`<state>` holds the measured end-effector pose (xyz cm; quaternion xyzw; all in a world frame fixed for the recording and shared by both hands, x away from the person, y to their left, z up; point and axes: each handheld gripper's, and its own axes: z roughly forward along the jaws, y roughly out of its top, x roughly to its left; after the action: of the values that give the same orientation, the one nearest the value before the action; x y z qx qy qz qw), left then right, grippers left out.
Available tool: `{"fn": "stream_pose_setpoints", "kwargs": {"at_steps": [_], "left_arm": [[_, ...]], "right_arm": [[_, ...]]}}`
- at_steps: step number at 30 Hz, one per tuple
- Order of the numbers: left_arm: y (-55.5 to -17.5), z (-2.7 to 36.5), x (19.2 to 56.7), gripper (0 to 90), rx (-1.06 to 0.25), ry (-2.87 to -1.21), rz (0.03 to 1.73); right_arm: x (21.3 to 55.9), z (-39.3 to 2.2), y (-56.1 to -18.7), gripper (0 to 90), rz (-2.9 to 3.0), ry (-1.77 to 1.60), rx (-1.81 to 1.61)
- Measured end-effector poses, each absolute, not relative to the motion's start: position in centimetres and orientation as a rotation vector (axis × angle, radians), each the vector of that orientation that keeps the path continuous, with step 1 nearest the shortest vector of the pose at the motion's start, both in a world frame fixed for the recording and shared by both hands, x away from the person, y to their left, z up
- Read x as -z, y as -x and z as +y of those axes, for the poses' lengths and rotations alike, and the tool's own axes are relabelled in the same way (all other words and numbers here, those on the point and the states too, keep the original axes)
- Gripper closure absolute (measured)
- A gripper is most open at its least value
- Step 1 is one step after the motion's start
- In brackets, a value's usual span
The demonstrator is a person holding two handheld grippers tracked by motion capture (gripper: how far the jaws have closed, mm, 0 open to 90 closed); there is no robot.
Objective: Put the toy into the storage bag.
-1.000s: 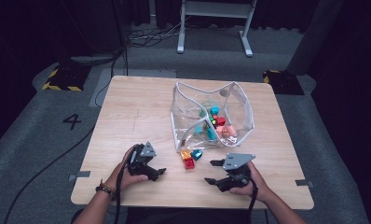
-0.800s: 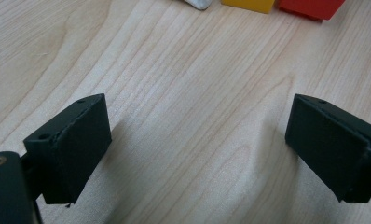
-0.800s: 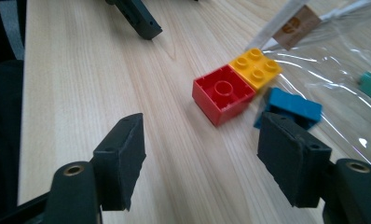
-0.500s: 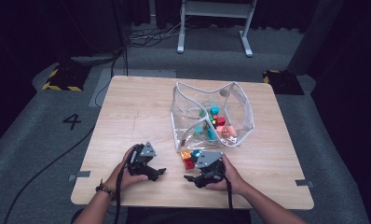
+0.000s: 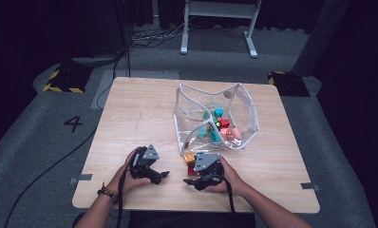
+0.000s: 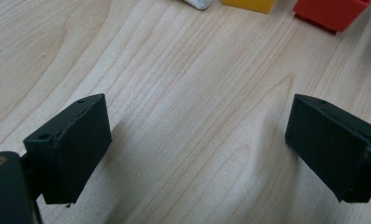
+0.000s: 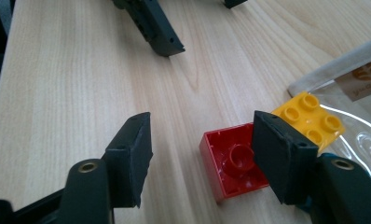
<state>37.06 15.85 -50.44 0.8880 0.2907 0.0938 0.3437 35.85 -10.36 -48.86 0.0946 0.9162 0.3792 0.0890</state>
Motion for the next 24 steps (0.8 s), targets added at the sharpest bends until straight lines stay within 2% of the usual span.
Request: {"fn": "stream_pose_setpoints", "kwargs": {"at_steps": [9,12,17,24], "left_arm": [[-37.1,15.9,50.4,7.0,-0.244,-2.307,0.755],[-37.1,15.9,50.4,7.0,-0.244,-2.307,0.755],[-37.1,15.9,50.4,7.0,-0.243,-2.307,0.755],[-37.1,15.9,50.4,7.0,-0.244,-2.307,0.755]], "right_arm": [[48.6,-12.1,-34.9,41.4,2.764,-0.242,-1.115],[48.0,-13.1,-34.5,38.3,2.743,-0.26,-1.137],[47.3,-13.7,-35.0,36.6,2.68,-0.297,-1.219],[48.5,-13.6,-36.2,37.4,2.721,-0.307,-1.152]]}}
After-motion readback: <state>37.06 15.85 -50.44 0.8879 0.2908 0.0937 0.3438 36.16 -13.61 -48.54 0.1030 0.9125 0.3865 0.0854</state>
